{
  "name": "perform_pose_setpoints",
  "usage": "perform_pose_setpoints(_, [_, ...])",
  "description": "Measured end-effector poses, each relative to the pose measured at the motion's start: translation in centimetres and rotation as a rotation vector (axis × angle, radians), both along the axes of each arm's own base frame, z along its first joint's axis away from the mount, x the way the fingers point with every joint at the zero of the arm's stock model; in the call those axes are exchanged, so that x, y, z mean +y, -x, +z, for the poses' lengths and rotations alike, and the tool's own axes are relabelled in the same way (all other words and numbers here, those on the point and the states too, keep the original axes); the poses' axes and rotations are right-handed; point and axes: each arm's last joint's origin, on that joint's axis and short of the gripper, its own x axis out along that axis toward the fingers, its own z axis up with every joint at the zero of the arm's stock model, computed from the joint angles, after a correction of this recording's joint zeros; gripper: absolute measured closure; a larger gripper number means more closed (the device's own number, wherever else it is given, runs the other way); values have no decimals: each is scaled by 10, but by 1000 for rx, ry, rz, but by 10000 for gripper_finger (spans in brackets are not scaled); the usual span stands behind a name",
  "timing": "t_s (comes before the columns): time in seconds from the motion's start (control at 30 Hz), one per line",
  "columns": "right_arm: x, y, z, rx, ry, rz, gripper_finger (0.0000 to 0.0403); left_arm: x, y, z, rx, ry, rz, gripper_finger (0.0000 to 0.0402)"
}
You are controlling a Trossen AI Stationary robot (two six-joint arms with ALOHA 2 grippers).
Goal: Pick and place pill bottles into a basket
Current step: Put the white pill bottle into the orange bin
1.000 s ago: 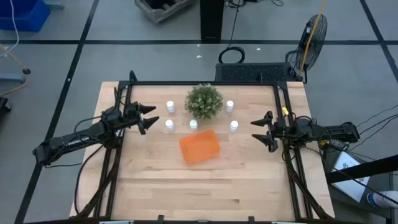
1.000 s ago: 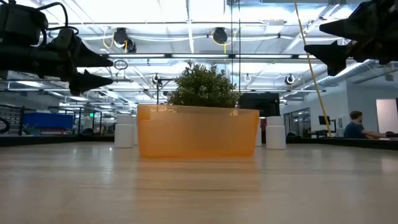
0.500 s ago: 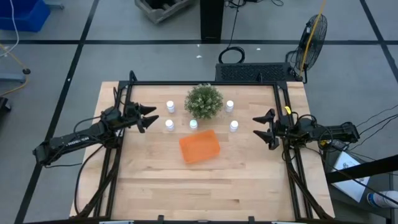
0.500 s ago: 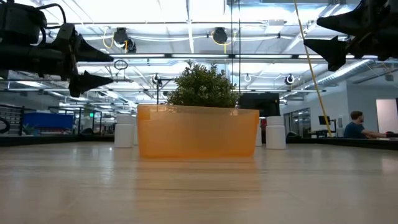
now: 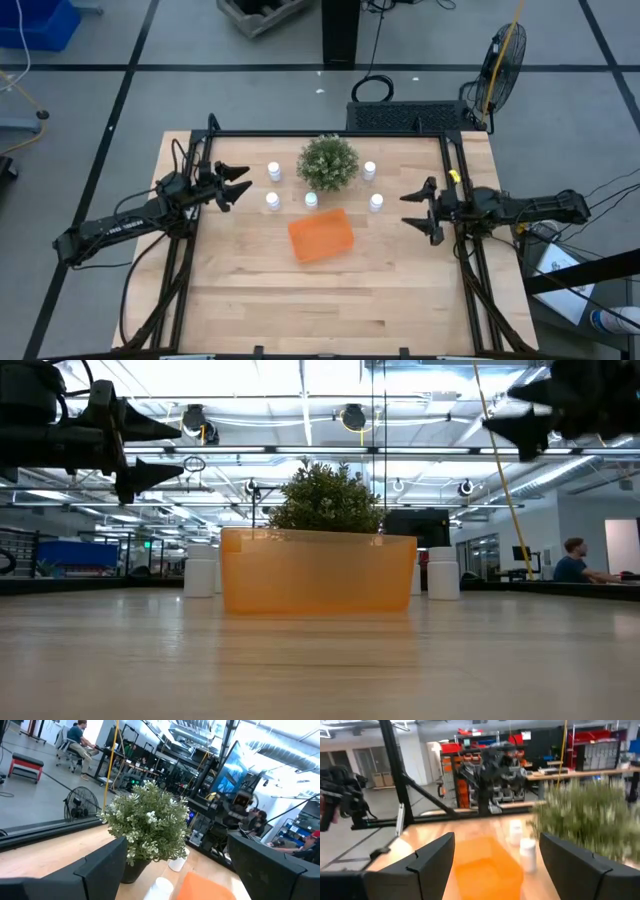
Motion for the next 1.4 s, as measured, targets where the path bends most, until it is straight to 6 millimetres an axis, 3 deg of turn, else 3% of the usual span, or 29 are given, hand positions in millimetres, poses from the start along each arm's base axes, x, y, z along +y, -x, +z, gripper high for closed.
perform_pose_setpoints(0.2, [-1, -24, 46, 218, 153, -79, 122, 0, 0, 0, -4, -2, -6, 53])
perform_pose_setpoints(0.33, [-8, -40, 54, 503, 285, -218, 122, -1, 0, 0, 1, -16, -32, 53])
perform_pose_setpoints(0.6, [-26, -56, 25, 683, 249, -317, 122, -3, -1, 0, 7, -29, -109, 53])
perform_pose_setpoints(0.87, [-30, -55, -5, 668, 237, -342, 122, -3, -1, 0, 9, -34, -109, 53])
perform_pose_setpoints(1.17, [-31, -52, -50, 683, 85, -340, 122, -3, -1, 0, 9, -35, -110, 53])
perform_pose_setpoints(1.4, [-35, -64, -41, 699, 51, -317, 122, -3, -1, 0, 9, -35, -110, 53])
